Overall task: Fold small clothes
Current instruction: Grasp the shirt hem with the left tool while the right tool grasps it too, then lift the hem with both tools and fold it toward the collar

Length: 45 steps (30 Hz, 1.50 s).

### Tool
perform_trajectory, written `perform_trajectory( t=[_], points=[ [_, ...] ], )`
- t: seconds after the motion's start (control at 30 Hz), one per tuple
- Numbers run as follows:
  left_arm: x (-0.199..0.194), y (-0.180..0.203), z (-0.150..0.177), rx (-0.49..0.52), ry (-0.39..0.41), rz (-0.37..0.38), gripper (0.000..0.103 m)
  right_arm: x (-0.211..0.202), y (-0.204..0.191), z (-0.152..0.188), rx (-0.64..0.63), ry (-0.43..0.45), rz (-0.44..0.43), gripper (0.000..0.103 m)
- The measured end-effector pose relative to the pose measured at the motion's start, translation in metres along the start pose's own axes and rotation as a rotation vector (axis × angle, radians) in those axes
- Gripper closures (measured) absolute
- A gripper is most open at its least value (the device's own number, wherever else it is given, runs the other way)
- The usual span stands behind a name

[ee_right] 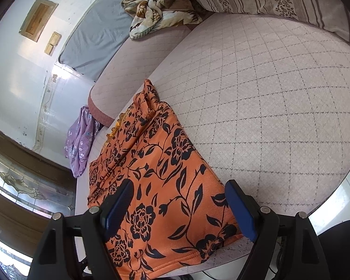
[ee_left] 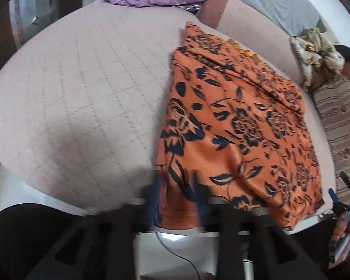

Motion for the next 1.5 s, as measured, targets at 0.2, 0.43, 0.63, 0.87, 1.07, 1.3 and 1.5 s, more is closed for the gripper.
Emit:
perform_trajectory(
  t=[0.2, 0.43, 0.63, 0.87, 1.07, 1.3, 1.5],
  points=[
    [0.012, 0.008, 0.005, 0.023, -0.032, 0.014, 0.043, 0.006, 0.008, -0.001, 0.016, -0.014, 0.036, 0.020],
    [0.019, 0.005, 0.008, 0.001, -0.059, 0.072, 0.097, 0.038, 0.014, 0.002, -0.068, -0.067, 0.190, 0.023],
    [-0.006, 0.002, -0.003, 0.016, -0.011, 0.082, 0.097, 0.047, -0.006, 0.021, -0.298, -0.095, 0.237, 0.095],
    [-0.028, -0.010, -0.010, 0.034, -0.030, 0.094, 0.096, 0.025, 0.000, 0.016, -0.233, -0.098, 0.138, 0.095],
    [-0.018, -0.009, -0.009, 0.031, -0.043, 0.044, 0.028, 0.037, 0.011, 0.015, -0.137, -0.184, 0.171, 0.073],
    [0.021, -0.003, -0.006, 0.042, -0.128, 0.083, 0.064, 0.042, -0.002, 0.023, -0.230, -0.176, 0.157, 0.038],
    [0.011, 0.007, -0.008, 0.104, -0.100, 0.116, 0.099, 0.041, -0.005, 0.031, -0.324, -0.218, 0.186, 0.095]
  ],
)
Point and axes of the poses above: each gripper's, at about its wrist camera, not at the fingertips, and x roughly the way its jaws point, y to its right, z to its underside, the point moved 5 cm from there along x, roughly the way its jaws point, and after that the axes turned 10 degrees about z, right-handed, at the moved point
